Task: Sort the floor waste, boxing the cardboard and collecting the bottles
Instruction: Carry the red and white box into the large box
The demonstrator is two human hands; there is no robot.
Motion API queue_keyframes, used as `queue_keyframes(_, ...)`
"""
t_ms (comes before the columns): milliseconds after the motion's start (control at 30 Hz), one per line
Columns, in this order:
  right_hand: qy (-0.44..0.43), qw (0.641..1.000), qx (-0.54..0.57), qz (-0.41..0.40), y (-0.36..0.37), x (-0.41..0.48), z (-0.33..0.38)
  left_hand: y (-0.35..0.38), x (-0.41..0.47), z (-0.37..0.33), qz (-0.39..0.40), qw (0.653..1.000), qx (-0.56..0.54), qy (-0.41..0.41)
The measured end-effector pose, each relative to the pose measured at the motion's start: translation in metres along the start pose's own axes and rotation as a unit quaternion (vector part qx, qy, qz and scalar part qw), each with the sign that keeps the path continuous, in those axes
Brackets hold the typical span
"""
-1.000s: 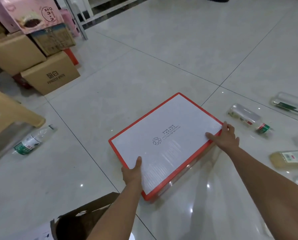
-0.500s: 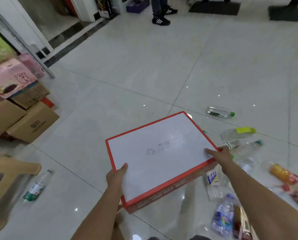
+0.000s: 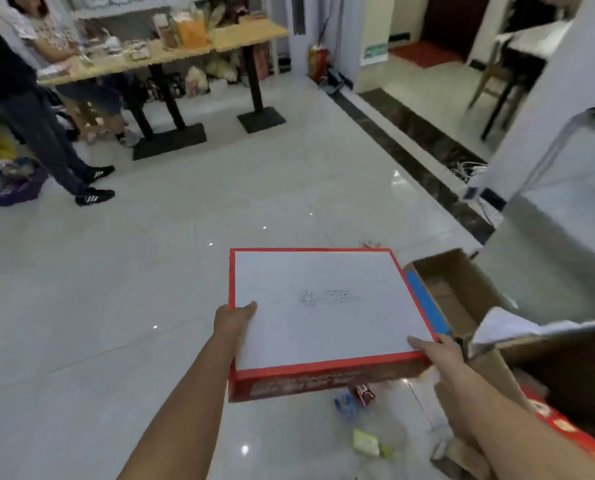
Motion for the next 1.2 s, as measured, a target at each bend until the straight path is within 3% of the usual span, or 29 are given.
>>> queue_keyframes(133, 0.070, 0.987, 0.103, -0.100, -0.118, -0.007, -0.043, 0.096, -0.071, -0.047, 0.120, 0.984, 0.080, 0.109)
queue_keyframes(267, 0.133, 0.956, 0.191, -0.178, -0.221, -0.019, -0.108, 0.192, -0.157, -0.048, 0.228, 0.946, 0.150, 0.178)
queue_keyframes(433, 0.199, 0.899, 0.249, -0.300, -0.330, -0.040, -0.184, 0.298, -0.262, -0.013, 0.332, 0.894, 0.221, 0.205)
queue_keyframes(633, 0.252, 0.844, 0.320, -0.349, -0.425, -0.055, -0.245, 0.391, -0.380, 0.036, 0.422, 0.830, 0.288, 0.224)
queue_keyframes(800, 0.276, 0.828, 0.329, -0.362, -0.476, -0.010, -0.321, 0.494, -0.385, 0.086, 0.447, 0.784, 0.355, 0.245)
queue_keyframes(867, 0.301, 0.815, 0.328, -0.371, -0.483, -0.012, -0.311, 0.537, -0.371, 0.107, 0.442, 0.767, 0.389, 0.256)
queue_keyframes(1067, 0.329, 0.796, 0.326, -0.389, -0.492, 0.019, -0.316, 0.584, -0.394, 0.098, 0.430, 0.728, 0.450, 0.287)
queue_keyframes(1200, 0.344, 0.782, 0.301, -0.423, -0.492, 0.044, -0.322, 0.594, -0.427, 0.076, 0.482, 0.715, 0.457, 0.220)
Point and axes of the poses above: each hand's wrist, its own x-axis towards the middle knuckle, its own y-axis out of the palm, z = x × y, the point moved 3 cm from there along x, towards the middle knuckle, and after that the axes turned 13 degrees about -z, right-handed, at the moved point
